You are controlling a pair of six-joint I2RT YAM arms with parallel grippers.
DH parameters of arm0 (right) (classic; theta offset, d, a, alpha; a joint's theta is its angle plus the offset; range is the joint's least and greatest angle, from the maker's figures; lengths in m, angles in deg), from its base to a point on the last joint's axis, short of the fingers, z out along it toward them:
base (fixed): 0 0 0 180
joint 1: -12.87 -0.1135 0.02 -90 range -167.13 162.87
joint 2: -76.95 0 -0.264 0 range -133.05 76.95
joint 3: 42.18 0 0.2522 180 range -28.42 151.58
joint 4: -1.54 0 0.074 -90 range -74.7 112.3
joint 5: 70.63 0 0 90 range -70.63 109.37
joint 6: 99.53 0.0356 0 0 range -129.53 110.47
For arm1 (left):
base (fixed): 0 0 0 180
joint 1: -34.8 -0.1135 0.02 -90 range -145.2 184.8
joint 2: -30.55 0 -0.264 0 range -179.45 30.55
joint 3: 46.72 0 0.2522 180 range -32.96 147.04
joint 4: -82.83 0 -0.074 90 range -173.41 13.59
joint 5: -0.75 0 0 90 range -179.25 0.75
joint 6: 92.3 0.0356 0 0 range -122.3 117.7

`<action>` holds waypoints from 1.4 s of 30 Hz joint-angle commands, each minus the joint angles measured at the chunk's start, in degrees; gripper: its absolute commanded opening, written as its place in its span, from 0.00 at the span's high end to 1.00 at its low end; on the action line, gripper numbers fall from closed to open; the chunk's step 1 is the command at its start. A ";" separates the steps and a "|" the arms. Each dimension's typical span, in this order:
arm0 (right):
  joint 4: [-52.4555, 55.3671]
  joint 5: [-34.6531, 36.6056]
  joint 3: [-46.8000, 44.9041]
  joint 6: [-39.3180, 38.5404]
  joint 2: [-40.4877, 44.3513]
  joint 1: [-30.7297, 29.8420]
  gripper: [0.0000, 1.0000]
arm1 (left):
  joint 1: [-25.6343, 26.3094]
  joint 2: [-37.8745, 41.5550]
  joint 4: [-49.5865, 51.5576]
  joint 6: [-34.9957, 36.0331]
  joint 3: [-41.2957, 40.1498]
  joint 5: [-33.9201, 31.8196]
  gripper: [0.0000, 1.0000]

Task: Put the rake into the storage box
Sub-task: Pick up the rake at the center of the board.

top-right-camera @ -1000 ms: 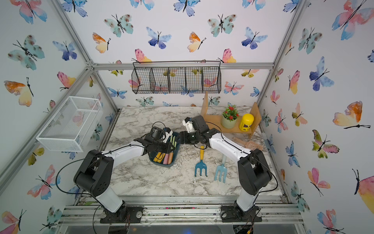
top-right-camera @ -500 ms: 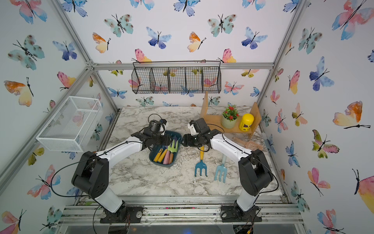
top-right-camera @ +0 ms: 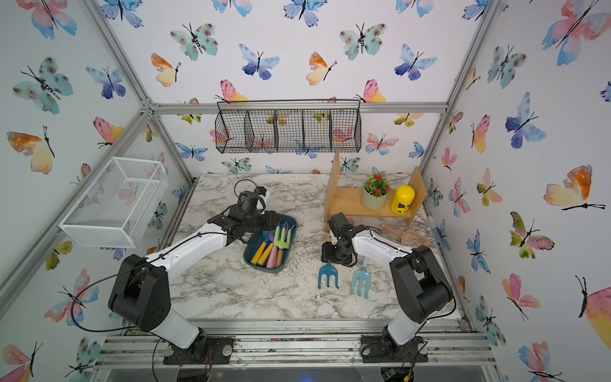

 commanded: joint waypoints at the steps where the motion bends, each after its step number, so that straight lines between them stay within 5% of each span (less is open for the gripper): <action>1: -1.02 0.92 -0.92 1.00 -0.18 -0.28 0.40 | -0.22 0.66 -0.65 -0.74 -0.60 0.79 0.49; 16: -2.28 5.46 2.14 0.38 -5.61 -0.29 0.47 | -0.44 1.51 -1.96 -1.09 -1.99 2.19 0.48; 22: -2.29 6.07 2.15 0.30 -6.82 -0.28 0.84 | -0.83 1.64 -3.06 -1.26 -2.45 4.15 0.44; 28: -2.07 5.50 2.63 -0.43 -6.63 -0.28 0.99 | -1.23 0.05 -5.16 -1.28 -1.97 14.60 0.31; 34: -8.98 -7.59 3.82 -1.86 -2.06 -0.28 1.00 | -1.26 -2.20 -7.41 -1.38 -1.50 26.80 0.31; 42: -20.91 -24.14 3.35 -0.78 2.55 -0.36 1.00 | -0.61 -2.03 -8.83 -0.37 -1.86 29.17 0.32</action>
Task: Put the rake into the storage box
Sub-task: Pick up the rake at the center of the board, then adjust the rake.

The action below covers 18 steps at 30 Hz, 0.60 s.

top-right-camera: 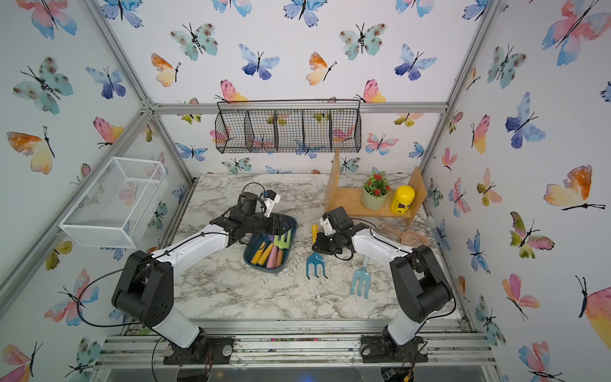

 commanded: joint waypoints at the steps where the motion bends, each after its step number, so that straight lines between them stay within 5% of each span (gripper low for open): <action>1: -7.87 -11.47 1.12 0.28 2.01 -0.36 0.99 | 0.39 -0.37 -1.31 1.11 0.36 4.08 0.32; 18: -11.07 -18.48 5.13 -1.69 1.66 -3.38 0.99 | 1.69 -1.86 -2.90 0.95 1.23 5.69 0.32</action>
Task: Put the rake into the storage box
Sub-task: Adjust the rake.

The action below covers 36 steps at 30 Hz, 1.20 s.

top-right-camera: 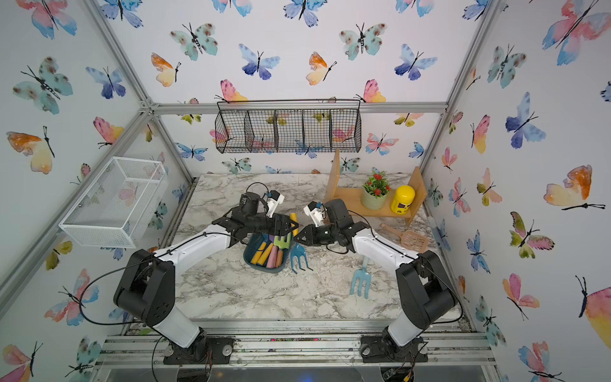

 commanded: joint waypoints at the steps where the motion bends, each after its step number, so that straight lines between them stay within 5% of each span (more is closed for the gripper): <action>1: -1.76 -2.67 3.41 -0.95 -0.65 -0.91 0.99 | 0.54 -1.21 -0.81 0.88 1.19 2.05 0.32; 5: -1.88 -2.72 5.72 -0.68 -1.64 -1.37 0.99 | 0.77 -1.28 -1.34 0.52 0.77 2.13 0.38; 9: -2.15 -2.72 6.57 -0.29 -2.25 -1.55 0.97 | 0.70 -1.12 -1.78 -0.15 0.49 2.59 0.81; 14: -1.33 -1.93 7.50 -0.19 -2.67 -1.55 0.95 | -0.05 -0.84 -2.56 -1.62 -0.25 3.66 0.99; 16: -1.23 -1.34 7.67 -0.20 -2.40 -1.55 0.89 | -0.70 -0.17 -2.48 -2.02 -0.30 3.16 1.00; 19: -0.80 0.28 7.55 0.04 -2.19 -1.55 0.63 | -2.48 1.40 -2.01 -2.13 0.28 2.82 1.00; 21: -0.28 1.31 7.41 0.21 -2.26 -1.55 0.55 | -4.05 2.31 -0.96 -1.56 1.20 2.55 1.00; 30: 1.06 2.89 6.97 -0.02 -2.98 -1.55 0.51 | -7.11 3.33 11.29 7.89 5.92 -17.04 1.00; 36: 2.12 3.43 7.49 -0.18 -3.72 -1.55 0.51 | -7.12 3.72 11.55 7.28 5.70 -17.21 1.00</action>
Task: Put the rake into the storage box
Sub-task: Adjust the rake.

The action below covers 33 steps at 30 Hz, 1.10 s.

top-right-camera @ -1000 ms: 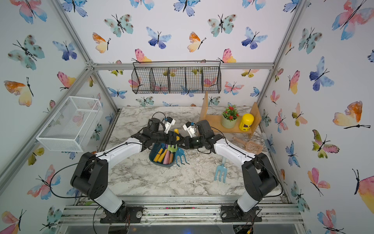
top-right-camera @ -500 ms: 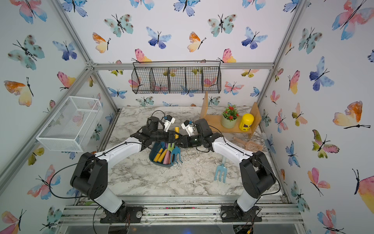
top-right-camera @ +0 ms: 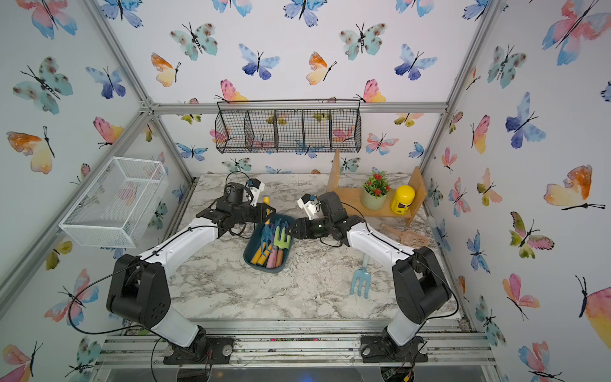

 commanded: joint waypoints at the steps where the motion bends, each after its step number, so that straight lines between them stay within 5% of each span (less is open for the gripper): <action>1: 1.70 1.43 1.55 -0.31 -1.01 -0.22 0.51 | 0.33 1.40 2.71 0.94 1.04 -3.24 1.00; 7: 2.15 0.95 1.87 -0.71 -0.94 -0.30 0.47 | -0.18 0.59 2.94 -6.07 2.99 -4.18 1.00; 13: 3.96 3.60 3.68 -2.53 -0.30 -2.00 0.40 | -3.00 -1.36 4.77 -24.08 6.39 -3.53 1.00; 33: 16.01 23.78 17.76 -11.75 -8.15 -13.72 0.42 | -2.39 -1.84 8.92 -34.88 8.08 -3.62 1.00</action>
